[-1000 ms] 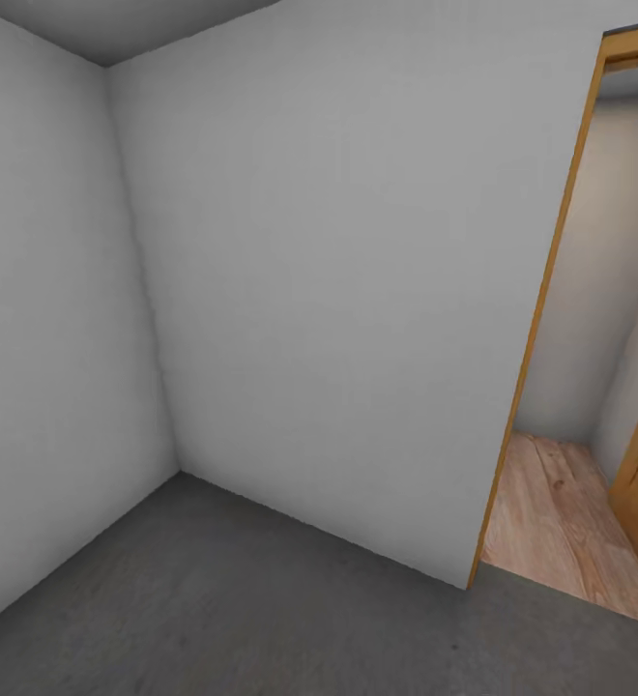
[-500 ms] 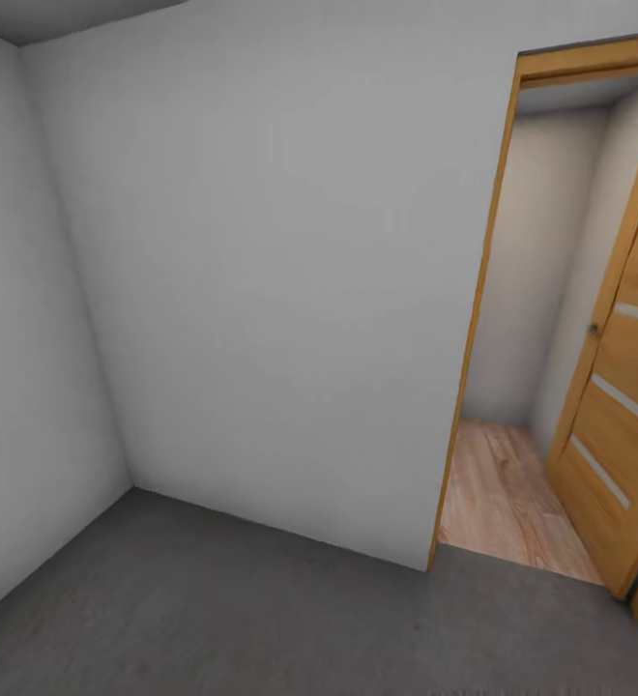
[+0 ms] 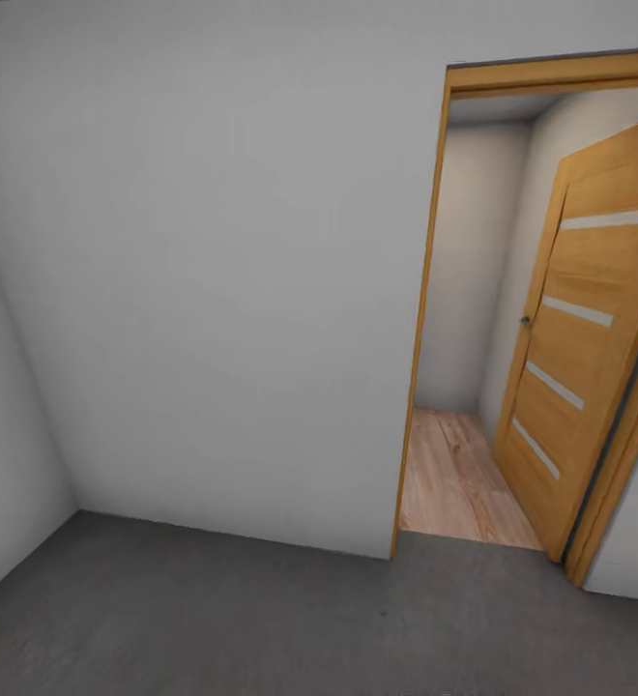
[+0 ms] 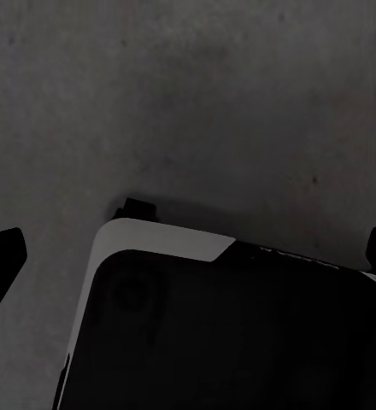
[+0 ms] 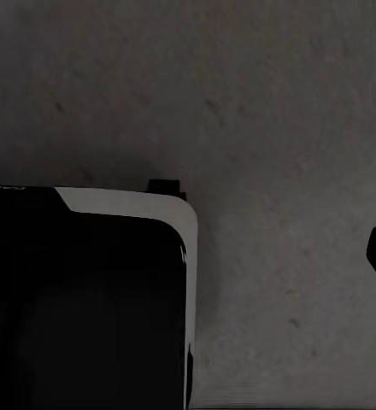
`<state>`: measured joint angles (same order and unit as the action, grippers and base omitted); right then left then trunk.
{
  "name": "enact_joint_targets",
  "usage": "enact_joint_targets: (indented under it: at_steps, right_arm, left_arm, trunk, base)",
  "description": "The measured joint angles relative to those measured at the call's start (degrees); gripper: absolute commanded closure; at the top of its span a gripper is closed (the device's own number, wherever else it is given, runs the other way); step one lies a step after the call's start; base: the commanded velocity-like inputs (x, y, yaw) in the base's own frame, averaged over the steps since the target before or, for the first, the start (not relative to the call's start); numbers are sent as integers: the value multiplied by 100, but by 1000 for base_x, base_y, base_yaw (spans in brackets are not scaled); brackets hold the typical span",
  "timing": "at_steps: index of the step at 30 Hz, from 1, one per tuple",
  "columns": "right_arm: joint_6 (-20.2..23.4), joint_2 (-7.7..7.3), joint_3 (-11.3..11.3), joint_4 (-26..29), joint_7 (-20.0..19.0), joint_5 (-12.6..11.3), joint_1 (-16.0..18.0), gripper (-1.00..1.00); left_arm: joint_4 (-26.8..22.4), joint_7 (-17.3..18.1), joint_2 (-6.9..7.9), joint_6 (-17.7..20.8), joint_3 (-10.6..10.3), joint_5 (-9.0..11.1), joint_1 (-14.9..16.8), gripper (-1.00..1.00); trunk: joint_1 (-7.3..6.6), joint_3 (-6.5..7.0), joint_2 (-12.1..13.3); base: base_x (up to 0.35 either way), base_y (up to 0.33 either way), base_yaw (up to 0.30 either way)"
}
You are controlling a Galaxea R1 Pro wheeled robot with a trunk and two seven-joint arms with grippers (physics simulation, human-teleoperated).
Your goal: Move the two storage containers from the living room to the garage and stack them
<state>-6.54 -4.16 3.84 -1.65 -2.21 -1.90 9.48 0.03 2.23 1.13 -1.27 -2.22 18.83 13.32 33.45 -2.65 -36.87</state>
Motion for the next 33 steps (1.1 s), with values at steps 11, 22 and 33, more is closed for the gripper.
enact_joint_targets:
  at_steps: [11,22,33]
  right_arm:
    - [0,4,0,-1,1,0,0,-100]
    - [0,4,0,0,-1,0,0,-100]
    - [0,-3,6,0,-7,0,0,-100]
  left_arm:
    - [-3,0,0,0,-1,-6,0,-100]
    - [-3,0,-34,0,0,2,0,-100]
    - [0,0,-35,0,0,2,0,-100]
  trunk:
    - [0,0,0]
    - [0,0,0]
    - [0,0,0]
  base:
    - [0,0,-298]
    - [0,0,-298]
    - [0,0,-298]
